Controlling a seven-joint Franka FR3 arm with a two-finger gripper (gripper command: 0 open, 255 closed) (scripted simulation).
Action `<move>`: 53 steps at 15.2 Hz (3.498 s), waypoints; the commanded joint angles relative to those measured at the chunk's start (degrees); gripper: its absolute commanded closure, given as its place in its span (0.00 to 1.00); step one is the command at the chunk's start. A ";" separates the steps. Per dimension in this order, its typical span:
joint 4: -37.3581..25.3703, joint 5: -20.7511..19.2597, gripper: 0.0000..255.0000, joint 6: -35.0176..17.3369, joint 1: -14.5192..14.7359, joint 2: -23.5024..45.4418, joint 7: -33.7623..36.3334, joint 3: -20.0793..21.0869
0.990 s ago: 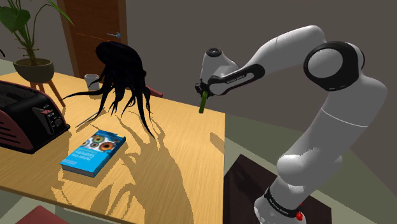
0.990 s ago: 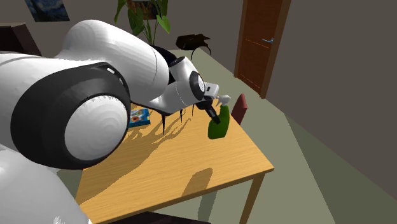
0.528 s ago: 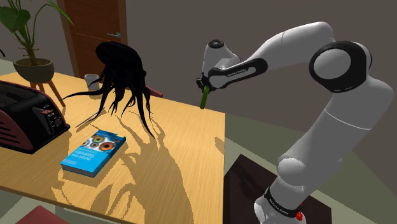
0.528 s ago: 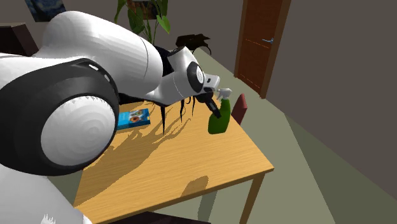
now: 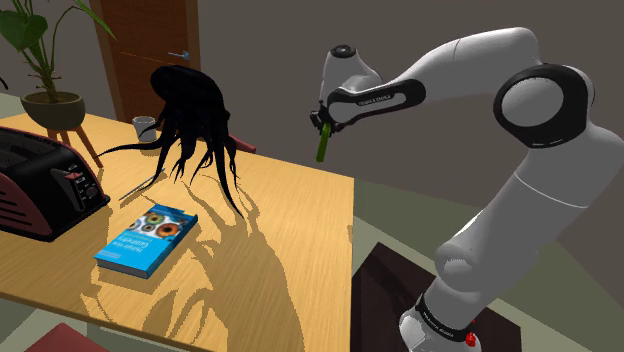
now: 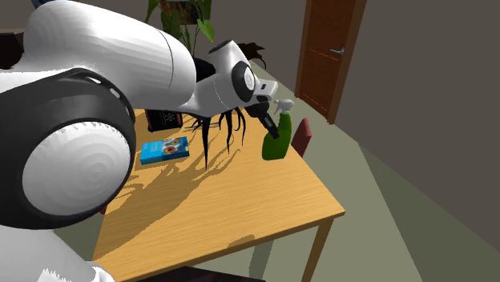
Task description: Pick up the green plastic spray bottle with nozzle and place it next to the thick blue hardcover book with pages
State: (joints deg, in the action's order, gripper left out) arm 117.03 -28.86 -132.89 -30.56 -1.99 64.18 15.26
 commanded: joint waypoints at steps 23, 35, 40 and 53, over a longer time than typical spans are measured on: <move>-15.58 5.73 1.00 16.08 0.65 -1.99 -8.55 0.27; -12.28 5.03 1.00 23.32 6.75 -7.29 4.16 8.44; -13.39 4.51 1.00 27.36 9.53 -7.25 10.36 12.85; -25.18 -1.37 1.00 41.33 18.04 2.44 28.58 26.19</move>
State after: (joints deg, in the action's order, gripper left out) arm 93.65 -29.04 -93.02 -13.49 -1.44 90.81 40.19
